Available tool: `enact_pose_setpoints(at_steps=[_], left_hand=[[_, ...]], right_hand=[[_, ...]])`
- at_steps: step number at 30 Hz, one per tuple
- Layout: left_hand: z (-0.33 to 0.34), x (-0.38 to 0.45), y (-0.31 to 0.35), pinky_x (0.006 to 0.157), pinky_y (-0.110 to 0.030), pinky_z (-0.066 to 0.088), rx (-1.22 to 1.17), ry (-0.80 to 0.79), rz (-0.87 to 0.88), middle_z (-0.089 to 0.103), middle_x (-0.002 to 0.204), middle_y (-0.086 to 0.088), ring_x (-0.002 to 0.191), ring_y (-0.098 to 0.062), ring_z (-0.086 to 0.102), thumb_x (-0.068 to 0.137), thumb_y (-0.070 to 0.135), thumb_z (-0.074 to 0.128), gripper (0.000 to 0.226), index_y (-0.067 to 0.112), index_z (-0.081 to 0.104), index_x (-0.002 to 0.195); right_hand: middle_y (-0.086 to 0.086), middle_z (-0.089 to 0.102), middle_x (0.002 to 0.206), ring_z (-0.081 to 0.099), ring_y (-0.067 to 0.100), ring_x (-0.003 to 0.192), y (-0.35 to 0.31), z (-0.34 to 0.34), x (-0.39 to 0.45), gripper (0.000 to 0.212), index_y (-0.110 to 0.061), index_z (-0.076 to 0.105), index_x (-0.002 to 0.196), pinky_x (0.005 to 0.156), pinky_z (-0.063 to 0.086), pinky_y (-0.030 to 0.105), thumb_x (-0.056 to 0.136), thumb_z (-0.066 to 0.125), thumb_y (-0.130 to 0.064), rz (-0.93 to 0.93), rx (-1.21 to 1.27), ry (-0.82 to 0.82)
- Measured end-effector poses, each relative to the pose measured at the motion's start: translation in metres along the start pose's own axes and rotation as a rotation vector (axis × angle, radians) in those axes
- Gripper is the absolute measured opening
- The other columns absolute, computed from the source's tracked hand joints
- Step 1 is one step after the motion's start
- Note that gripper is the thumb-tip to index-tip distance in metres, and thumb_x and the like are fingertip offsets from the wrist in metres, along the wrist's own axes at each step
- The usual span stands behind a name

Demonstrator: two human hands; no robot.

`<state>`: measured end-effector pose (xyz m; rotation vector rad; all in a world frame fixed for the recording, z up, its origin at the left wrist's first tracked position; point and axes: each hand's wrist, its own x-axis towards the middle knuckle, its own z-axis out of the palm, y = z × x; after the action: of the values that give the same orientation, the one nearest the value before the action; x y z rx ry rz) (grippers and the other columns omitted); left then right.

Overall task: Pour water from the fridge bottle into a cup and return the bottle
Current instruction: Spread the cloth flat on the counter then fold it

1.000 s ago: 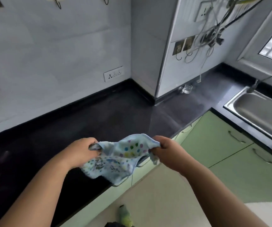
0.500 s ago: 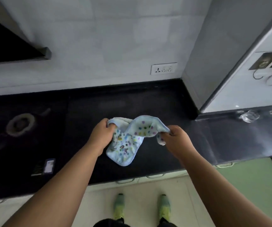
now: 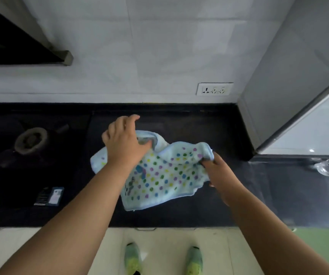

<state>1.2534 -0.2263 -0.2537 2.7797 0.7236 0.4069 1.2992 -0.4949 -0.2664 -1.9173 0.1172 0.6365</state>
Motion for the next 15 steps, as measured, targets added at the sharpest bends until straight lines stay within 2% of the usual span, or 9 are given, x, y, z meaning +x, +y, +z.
enact_pose_setpoints(at_steps=[1, 3, 5, 7, 8, 10, 12, 14, 15], left_hand=[[0.018, -0.001, -0.006, 0.111, -0.052, 0.033, 0.019, -0.075, 0.004, 0.044, 0.15, -0.001, 0.14, -0.031, 0.04, 0.074, 0.061, 0.077, 0.089, 0.032, 0.041, 0.15], [0.055, -0.015, -0.019, 0.118, -0.051, 0.031, 0.06, -0.233, 0.013, 0.03, 0.165, -0.001, 0.152, -0.029, 0.029, 0.084, 0.059, 0.072, 0.088, 0.03, 0.033, 0.157], [0.092, -0.04, -0.036, 0.12, -0.049, 0.034, 0.052, -0.395, 0.012, 0.02, 0.171, 0.001, 0.157, -0.026, 0.021, 0.096, 0.051, 0.061, 0.075, 0.028, 0.03, 0.16], [0.122, -0.067, -0.051, 0.122, -0.048, 0.034, 0.026, -0.581, -0.057, 0.011, 0.174, 0.002, 0.161, -0.024, 0.01, 0.103, 0.047, 0.05, 0.07, 0.028, 0.022, 0.163], [0.133, -0.078, -0.057, 0.125, -0.048, 0.029, 0.028, -0.651, -0.086, 0.005, 0.175, 0.002, 0.162, -0.024, 0.003, 0.105, 0.048, 0.044, 0.07, 0.028, 0.015, 0.165], [0.149, -0.091, -0.061, 0.13, -0.049, 0.011, 0.063, -0.679, -0.092, -0.012, 0.175, 0.002, 0.161, -0.025, -0.013, 0.105, 0.054, 0.035, 0.074, 0.033, -0.003, 0.166], [0.156, -0.097, -0.062, 0.129, -0.054, -0.002, 0.074, -0.62, -0.093, -0.03, 0.169, 0.006, 0.158, -0.026, -0.025, 0.104, 0.061, 0.032, 0.079, 0.038, -0.02, 0.16], [0.159, -0.1, -0.066, 0.128, -0.055, -0.003, 0.062, -0.529, -0.122, -0.033, 0.167, 0.004, 0.158, -0.026, -0.026, 0.102, 0.066, 0.03, 0.083, 0.036, -0.023, 0.158], [0.161, -0.102, -0.071, 0.129, -0.055, -0.003, 0.056, -0.499, -0.152, -0.029, 0.17, 0.0, 0.159, -0.026, -0.022, 0.1, 0.069, 0.027, 0.086, 0.032, -0.022, 0.161]], right_hand=[[-0.003, 0.062, 0.128, 0.066, 0.018, 0.106, 0.015, 0.0, 0.013, 0.046, -0.046, 0.05, 0.14, 0.081, 0.056, 0.036, 0.097, 0.059, -0.033, 0.017, -0.129, 0.031], [0.002, 0.044, 0.141, 0.056, 0.028, 0.125, 0.04, 0.002, 0.027, 0.067, -0.043, 0.036, 0.153, 0.1, 0.052, 0.043, 0.093, 0.064, -0.031, 0.044, -0.37, 0.107], [0.003, 0.041, 0.151, 0.045, 0.03, 0.137, 0.054, 0.014, 0.031, 0.062, -0.033, 0.041, 0.153, 0.111, 0.043, 0.045, 0.095, 0.062, -0.03, -0.006, -0.535, 0.132], [-0.002, 0.045, 0.154, 0.047, 0.024, 0.136, 0.062, 0.032, 0.038, 0.05, -0.029, 0.051, 0.148, 0.108, 0.042, 0.035, 0.099, 0.059, -0.031, -0.094, -0.616, 0.055], [-0.005, 0.045, 0.155, 0.049, 0.02, 0.135, 0.065, 0.043, 0.043, 0.046, -0.028, 0.053, 0.147, 0.106, 0.043, 0.031, 0.101, 0.058, -0.032, -0.128, -0.63, -0.005], [-0.008, 0.038, 0.162, 0.043, 0.017, 0.144, 0.074, 0.062, 0.056, 0.047, -0.031, 0.05, 0.15, 0.111, 0.043, 0.035, 0.104, 0.054, -0.037, -0.167, -0.68, -0.118], [-0.012, 0.02, 0.17, 0.024, 0.02, 0.156, 0.081, 0.073, 0.072, 0.054, -0.039, 0.037, 0.156, 0.119, 0.038, 0.046, 0.104, 0.05, -0.043, -0.147, -0.716, -0.139], [-0.013, 0.004, 0.173, 0.005, 0.02, 0.16, 0.085, 0.075, 0.085, 0.067, -0.045, 0.018, 0.162, 0.123, 0.027, 0.052, 0.102, 0.048, -0.051, -0.105, -0.765, -0.077], [-0.012, 0.003, 0.173, 0.003, 0.021, 0.16, 0.087, 0.074, 0.091, 0.074, -0.045, 0.008, 0.163, 0.123, 0.025, 0.053, 0.101, 0.047, -0.056, -0.075, -0.794, -0.021]])
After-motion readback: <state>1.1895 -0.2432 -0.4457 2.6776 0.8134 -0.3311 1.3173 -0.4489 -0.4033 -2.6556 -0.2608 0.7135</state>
